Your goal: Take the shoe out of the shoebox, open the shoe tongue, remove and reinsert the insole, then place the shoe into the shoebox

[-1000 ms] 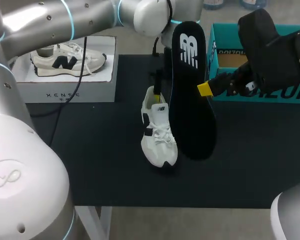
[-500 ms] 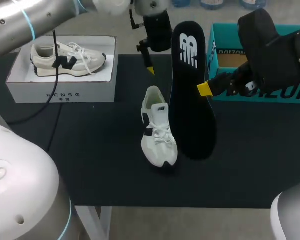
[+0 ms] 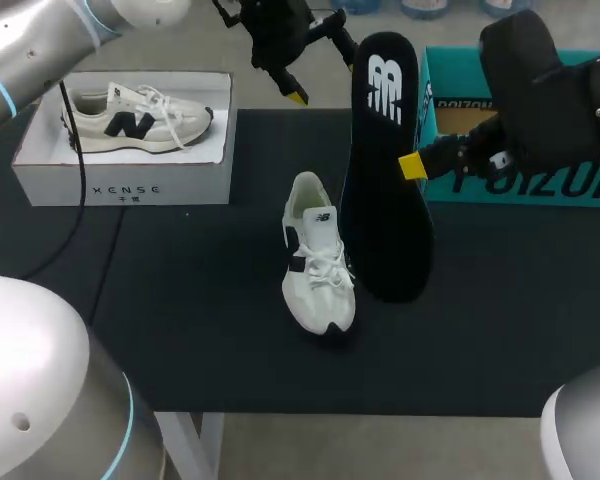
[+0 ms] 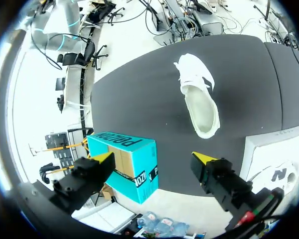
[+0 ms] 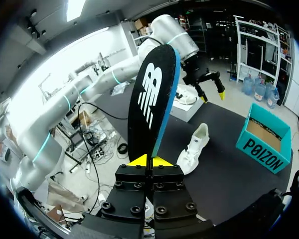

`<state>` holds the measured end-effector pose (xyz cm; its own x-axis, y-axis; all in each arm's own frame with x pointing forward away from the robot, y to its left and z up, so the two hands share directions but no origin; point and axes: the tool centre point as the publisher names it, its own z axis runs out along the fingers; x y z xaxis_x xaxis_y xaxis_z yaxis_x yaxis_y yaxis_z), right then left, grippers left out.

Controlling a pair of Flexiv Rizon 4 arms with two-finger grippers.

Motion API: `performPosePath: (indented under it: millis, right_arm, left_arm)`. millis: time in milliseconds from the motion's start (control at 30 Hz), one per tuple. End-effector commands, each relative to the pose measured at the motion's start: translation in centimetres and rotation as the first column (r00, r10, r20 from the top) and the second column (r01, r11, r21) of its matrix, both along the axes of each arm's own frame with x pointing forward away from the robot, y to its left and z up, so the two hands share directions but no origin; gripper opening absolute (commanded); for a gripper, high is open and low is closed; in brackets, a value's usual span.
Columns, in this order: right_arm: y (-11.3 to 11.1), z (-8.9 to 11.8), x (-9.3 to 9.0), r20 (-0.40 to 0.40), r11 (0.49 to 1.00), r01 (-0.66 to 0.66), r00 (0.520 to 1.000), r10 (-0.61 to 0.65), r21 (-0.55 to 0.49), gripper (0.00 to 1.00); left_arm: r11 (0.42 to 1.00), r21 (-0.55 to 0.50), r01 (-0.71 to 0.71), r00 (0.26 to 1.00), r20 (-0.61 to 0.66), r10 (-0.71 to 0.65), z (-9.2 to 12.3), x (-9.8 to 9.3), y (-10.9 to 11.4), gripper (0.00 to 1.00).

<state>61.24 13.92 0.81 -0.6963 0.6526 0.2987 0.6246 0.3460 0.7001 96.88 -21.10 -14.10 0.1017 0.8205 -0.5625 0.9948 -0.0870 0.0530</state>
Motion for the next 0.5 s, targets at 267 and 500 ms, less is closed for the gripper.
performPosePath:
  millis: [267,500]
  right_arm:
    - [-0.5,2.5,6.8,-0.150,0.996,0.065,0.987,-0.055,0.062,0.00]
    - [-0.5,2.6,10.6,-0.302,0.986,0.101,0.952,-0.056,0.136,0.00]
  left_arm:
    - [0.957,-0.280,0.081,0.997,0.006,-0.083,3.4,-0.4,0.0,1.00]
    - [0.917,-0.398,0.033,0.999,0.006,-0.034,5.1,-1.5,-0.1,1.00]
